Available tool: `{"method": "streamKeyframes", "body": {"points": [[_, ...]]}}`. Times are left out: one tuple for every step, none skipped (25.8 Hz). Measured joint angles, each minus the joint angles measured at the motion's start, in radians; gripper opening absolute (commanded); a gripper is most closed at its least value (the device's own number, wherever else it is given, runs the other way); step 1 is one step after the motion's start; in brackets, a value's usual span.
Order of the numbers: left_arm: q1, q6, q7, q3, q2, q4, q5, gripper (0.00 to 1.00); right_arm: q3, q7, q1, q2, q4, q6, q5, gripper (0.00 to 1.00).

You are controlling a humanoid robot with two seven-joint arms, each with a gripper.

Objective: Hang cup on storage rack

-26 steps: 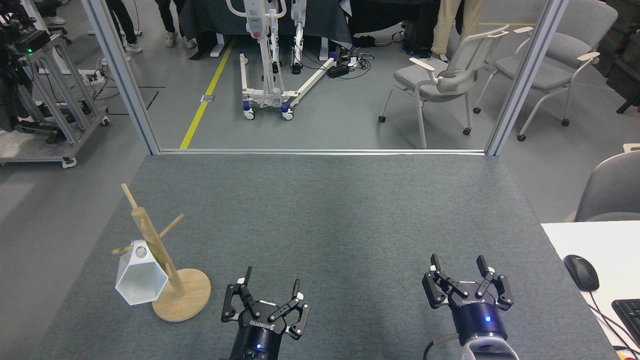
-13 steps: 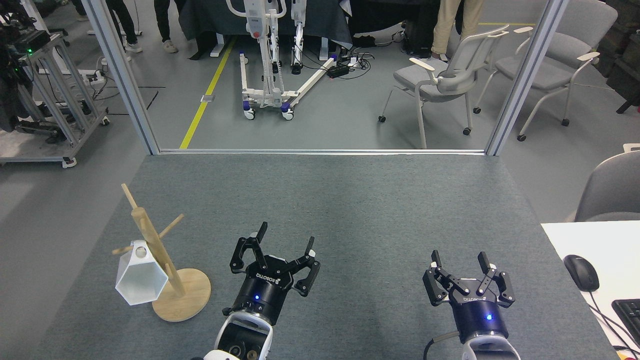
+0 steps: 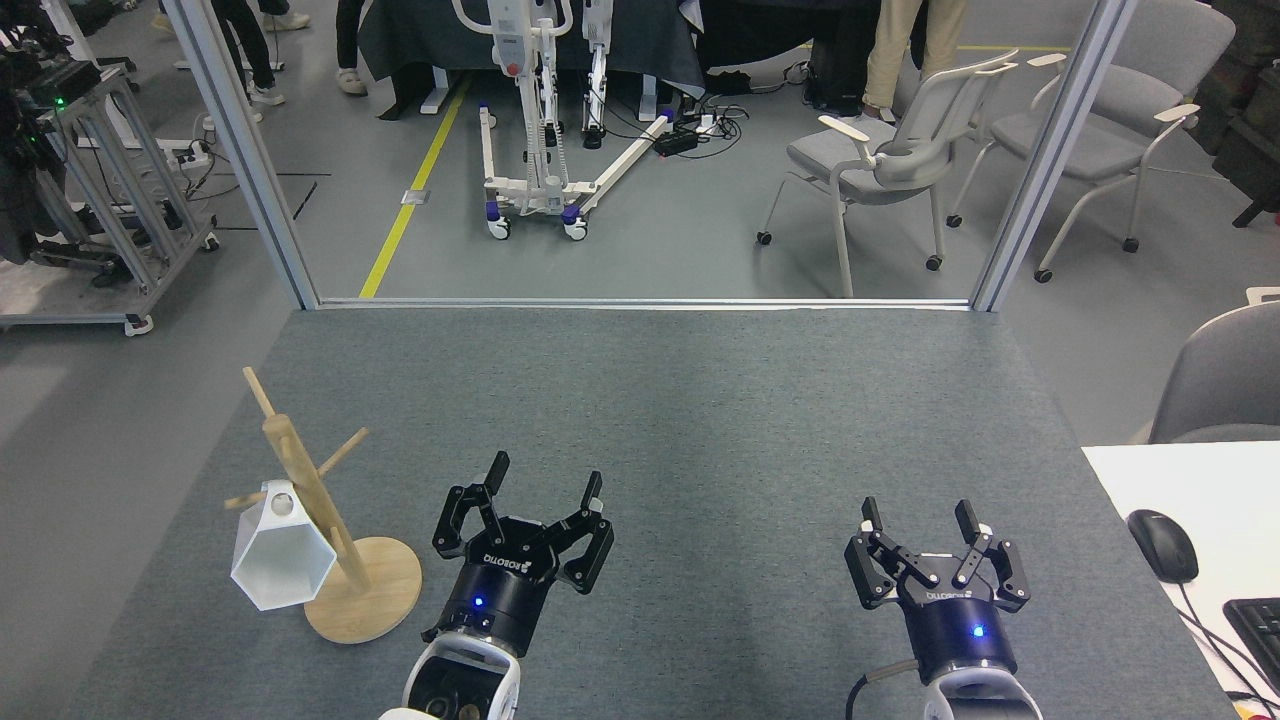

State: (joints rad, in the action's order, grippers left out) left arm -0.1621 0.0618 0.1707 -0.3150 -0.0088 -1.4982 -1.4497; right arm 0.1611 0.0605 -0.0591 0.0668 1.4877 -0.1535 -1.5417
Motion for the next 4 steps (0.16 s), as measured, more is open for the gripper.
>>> {"method": "streamKeyframes", "body": {"points": [[0.002, 0.000, 0.000, 0.000, 0.000, -0.001, 0.001, 1.00, 0.000, 0.000, 0.000, -0.001, 0.000, 0.000, 0.000, 0.99], [0.002, 0.002, 0.000, 0.000, 0.000, -0.002, 0.002, 1.00, 0.000, -0.001, -0.001, -0.002, 0.000, 0.000, 0.000, 1.00], [0.002, 0.002, 0.000, 0.001, 0.000, -0.003, 0.003, 1.00, 0.000, -0.001, 0.000, -0.002, 0.000, 0.000, 0.000, 0.99], [0.003, 0.003, 0.000, 0.001, -0.001, -0.003, 0.004, 1.00, 0.000, -0.001, 0.000, -0.003, 0.000, 0.000, 0.000, 1.00]]}}
